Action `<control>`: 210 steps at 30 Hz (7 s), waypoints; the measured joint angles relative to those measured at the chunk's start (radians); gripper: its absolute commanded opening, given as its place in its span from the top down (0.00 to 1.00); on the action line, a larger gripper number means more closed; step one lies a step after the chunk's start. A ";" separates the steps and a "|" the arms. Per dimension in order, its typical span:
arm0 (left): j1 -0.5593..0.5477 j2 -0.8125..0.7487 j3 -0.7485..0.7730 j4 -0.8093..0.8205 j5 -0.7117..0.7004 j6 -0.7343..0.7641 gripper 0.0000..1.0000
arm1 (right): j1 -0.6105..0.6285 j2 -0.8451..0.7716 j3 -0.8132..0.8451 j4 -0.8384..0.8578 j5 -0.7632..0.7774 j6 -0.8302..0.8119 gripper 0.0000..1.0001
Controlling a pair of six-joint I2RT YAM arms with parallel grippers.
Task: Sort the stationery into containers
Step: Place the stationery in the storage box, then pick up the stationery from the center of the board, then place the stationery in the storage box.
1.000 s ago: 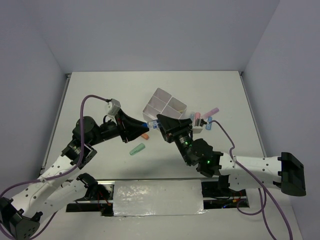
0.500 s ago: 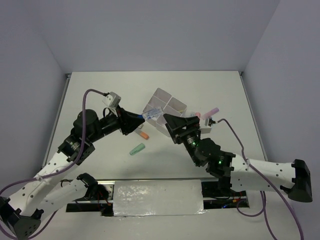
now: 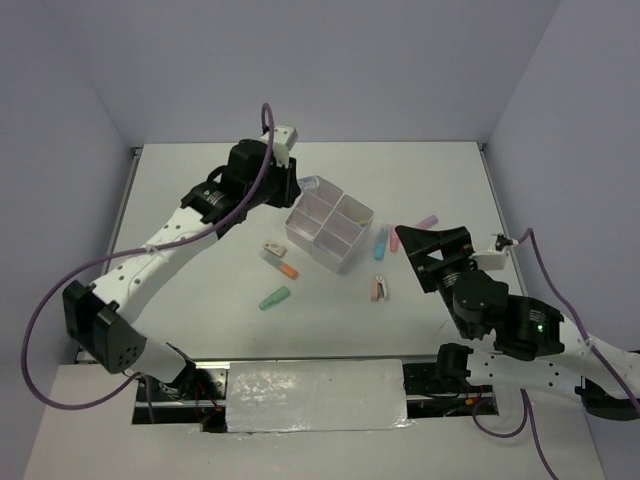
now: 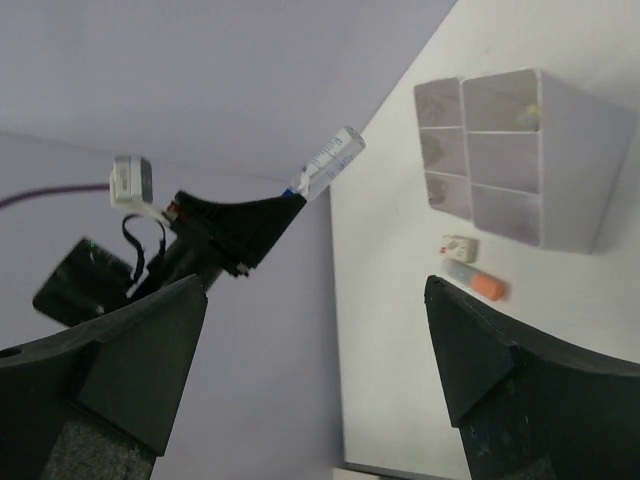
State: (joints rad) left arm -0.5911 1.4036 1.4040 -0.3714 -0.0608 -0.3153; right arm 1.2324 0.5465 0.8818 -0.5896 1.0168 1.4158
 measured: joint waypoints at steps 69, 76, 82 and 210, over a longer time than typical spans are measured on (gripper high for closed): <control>-0.008 -0.136 -0.071 -0.165 -0.254 -0.175 0.01 | -0.007 0.217 -0.041 0.006 -0.206 -0.636 0.01; -0.008 -0.276 -0.238 -0.346 -0.367 -0.219 0.01 | -0.008 0.717 0.125 0.108 -0.513 -0.888 0.03; -0.008 -0.428 -0.256 -0.485 -0.532 -0.266 0.01 | -0.032 0.966 0.281 0.113 -0.576 -0.855 0.02; 0.031 -0.826 -0.477 -0.368 -0.612 -0.209 0.01 | -0.448 1.354 0.774 0.064 -0.679 -1.825 0.39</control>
State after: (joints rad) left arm -0.5602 0.5777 0.9272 -0.7395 -0.6731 -0.5247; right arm 0.7841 1.9003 1.6554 -0.5251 0.3374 -0.4091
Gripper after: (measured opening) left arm 0.993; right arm 0.605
